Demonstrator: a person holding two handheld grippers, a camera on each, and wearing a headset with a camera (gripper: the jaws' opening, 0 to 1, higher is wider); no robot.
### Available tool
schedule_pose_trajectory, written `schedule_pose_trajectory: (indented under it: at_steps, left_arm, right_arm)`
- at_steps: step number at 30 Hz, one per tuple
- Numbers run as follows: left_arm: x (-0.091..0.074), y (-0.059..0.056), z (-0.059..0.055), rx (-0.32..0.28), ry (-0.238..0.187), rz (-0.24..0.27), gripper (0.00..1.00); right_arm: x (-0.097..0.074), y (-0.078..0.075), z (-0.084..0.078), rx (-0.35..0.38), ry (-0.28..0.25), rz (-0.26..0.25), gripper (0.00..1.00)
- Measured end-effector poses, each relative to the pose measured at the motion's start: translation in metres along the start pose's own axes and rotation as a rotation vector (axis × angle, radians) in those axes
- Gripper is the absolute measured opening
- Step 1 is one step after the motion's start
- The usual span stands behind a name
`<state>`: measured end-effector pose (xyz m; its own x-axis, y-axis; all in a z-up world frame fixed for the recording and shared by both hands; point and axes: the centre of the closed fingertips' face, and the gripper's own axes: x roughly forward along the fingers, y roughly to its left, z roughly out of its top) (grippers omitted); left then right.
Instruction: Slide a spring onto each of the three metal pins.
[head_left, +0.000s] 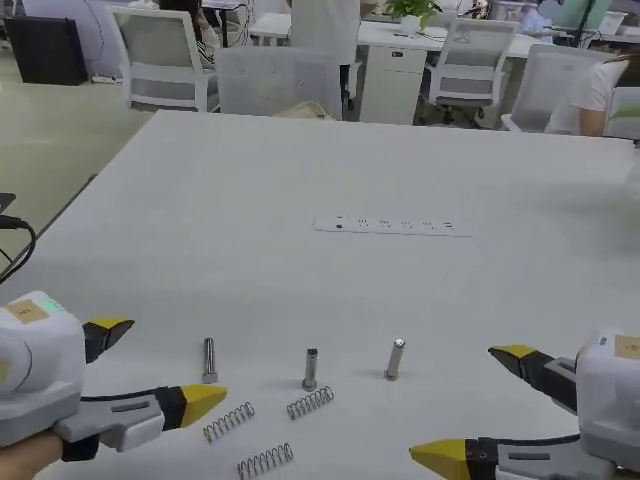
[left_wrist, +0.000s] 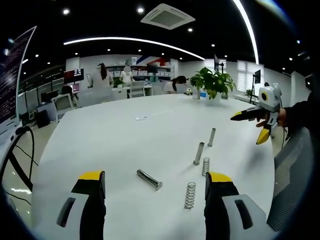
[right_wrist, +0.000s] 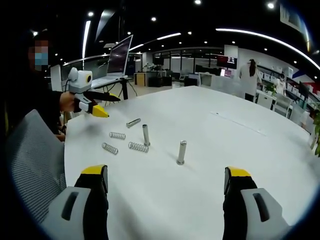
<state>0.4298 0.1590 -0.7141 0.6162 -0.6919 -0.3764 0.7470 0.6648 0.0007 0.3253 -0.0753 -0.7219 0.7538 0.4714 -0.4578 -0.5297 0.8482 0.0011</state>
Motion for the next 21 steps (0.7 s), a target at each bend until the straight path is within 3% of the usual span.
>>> schedule_pose_trajectory:
  at_steps: [11,21]
  left_arm:
    - [0.016,0.018,-0.001,-0.013,0.044,0.040,0.65]
    - [0.033,0.023,-0.004,-0.011,0.090,0.051,0.53]
  right_arm:
    - [0.001,0.001,-0.002,0.005,0.007,0.003,0.96]
    - [0.000,0.000,-0.003,0.011,0.007,0.004,0.95]
